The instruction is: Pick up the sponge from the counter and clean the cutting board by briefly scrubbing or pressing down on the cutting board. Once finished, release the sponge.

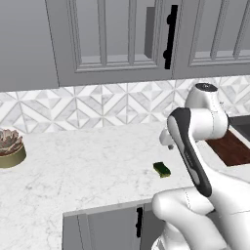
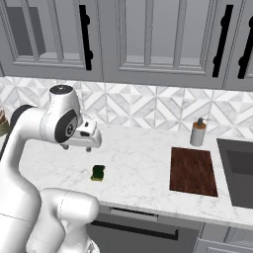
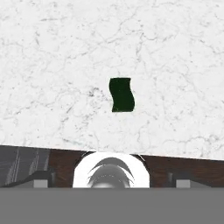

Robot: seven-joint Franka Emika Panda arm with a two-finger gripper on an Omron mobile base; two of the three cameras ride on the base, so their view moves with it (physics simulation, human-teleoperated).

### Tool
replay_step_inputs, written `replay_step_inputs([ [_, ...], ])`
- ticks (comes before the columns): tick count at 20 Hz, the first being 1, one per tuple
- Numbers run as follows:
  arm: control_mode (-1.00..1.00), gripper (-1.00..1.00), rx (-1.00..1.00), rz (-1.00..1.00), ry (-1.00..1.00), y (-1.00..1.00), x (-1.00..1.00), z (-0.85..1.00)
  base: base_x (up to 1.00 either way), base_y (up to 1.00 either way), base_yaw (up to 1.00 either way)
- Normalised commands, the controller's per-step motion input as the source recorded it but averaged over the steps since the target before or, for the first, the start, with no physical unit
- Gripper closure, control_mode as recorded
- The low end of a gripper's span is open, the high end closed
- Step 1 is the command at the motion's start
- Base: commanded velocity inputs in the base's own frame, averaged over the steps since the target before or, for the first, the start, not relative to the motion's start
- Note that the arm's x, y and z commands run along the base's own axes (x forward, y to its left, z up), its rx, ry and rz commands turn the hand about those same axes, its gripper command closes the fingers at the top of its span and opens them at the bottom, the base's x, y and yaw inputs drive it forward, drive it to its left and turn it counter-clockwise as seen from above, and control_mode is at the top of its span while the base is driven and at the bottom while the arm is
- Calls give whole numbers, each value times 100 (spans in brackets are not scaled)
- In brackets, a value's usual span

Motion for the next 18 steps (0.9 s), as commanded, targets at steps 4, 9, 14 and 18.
replay_step_inputs([
  [4,-100,-100,0,10,0,-1,32,-98,0,0,0],
  [9,-100,-100,0,7,0,2,68,-74,0,0,0],
  [14,-100,-100,0,3,0,2,82,-55,0,0,0],
  [18,-100,-100,0,2,11,0,57,-32,0,0,0],
])
